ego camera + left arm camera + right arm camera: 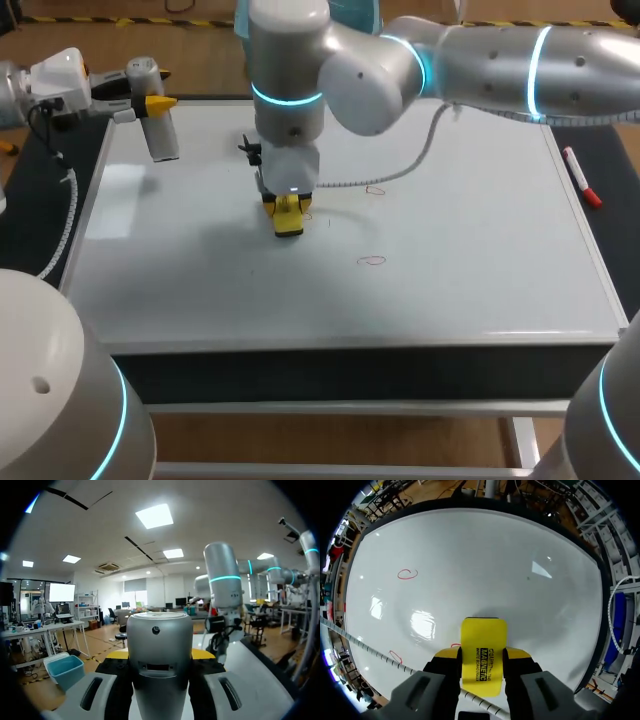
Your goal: Pick up the inspection probe, press it on each red-marked spot on the whiteboard one by one, put down the probe, pick up the eraser, and wipe off all the red marks.
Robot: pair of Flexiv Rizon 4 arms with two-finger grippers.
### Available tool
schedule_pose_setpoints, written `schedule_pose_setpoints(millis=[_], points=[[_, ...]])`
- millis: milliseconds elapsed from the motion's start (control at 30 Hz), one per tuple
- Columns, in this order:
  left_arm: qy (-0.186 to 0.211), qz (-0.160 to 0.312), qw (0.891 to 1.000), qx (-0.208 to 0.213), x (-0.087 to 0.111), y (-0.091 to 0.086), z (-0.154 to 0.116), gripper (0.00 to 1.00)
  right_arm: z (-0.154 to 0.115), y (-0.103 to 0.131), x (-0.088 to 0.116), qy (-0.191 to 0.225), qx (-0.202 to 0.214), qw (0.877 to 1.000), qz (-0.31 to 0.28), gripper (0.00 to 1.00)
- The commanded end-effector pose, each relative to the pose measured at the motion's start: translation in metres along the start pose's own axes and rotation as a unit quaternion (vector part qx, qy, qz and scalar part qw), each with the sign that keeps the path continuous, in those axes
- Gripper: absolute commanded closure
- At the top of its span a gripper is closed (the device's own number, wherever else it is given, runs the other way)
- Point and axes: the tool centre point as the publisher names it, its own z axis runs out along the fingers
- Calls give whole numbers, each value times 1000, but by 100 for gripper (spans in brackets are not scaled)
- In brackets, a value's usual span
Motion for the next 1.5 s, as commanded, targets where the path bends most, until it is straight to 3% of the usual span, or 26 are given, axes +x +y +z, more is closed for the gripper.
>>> schedule_pose_setpoints(millis=[33, 500, 1000, 1500], points=[[-1, 1, 1000, 0, 1, -1, 0, 100, 2, 1, 3, -3, 2, 1000, -1, 100], [-1, 1, 1000, 0, 1, -1, 0, 100, 15, 5, 13, -1, -10, 1000, 5, 100], [-1, 1, 1000, 0, 1, -1, 0, 100, 15, -1, 56, 9, -8, 999, 49, 100], [-1, 1, 1000, 0, 1, -1, 0, 100, -11, -1, 73, 10, 2, 999, 50, 100]])
